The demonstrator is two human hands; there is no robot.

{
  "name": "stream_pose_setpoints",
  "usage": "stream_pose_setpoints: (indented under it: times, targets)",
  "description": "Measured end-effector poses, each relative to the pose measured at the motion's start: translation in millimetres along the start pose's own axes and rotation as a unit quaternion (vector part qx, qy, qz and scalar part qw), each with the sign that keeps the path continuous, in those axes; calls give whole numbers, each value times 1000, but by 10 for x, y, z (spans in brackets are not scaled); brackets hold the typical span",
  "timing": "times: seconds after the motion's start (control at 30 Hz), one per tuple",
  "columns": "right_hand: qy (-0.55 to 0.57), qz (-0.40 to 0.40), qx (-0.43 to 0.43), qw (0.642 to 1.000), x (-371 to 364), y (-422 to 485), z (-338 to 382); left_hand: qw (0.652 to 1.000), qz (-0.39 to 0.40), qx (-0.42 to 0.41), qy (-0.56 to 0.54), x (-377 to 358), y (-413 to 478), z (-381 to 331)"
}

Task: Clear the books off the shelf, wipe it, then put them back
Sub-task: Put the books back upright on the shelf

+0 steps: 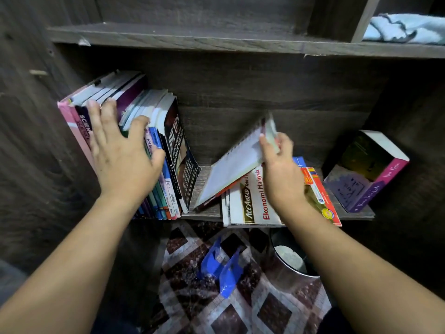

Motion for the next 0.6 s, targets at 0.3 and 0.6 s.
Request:
stream_pose_setpoints:
  times: [0.3,0.6]
  targets:
    - [230,83,213,946,-556,167,1013,999,25,-37,-7,83,-16,86]
    - [365,212,58,905,-1273,-36,964,996,53,-66,1,102,1,165]
Point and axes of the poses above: each hand's wrist, its own y-axis towards the middle knuckle, its own x-axis out of the back of the hand, z = x × y, the point moved 6 cm from there along y, towards the middle knuckle, and after that the axes turned 10 degrees about x, right-handed, at the moved point
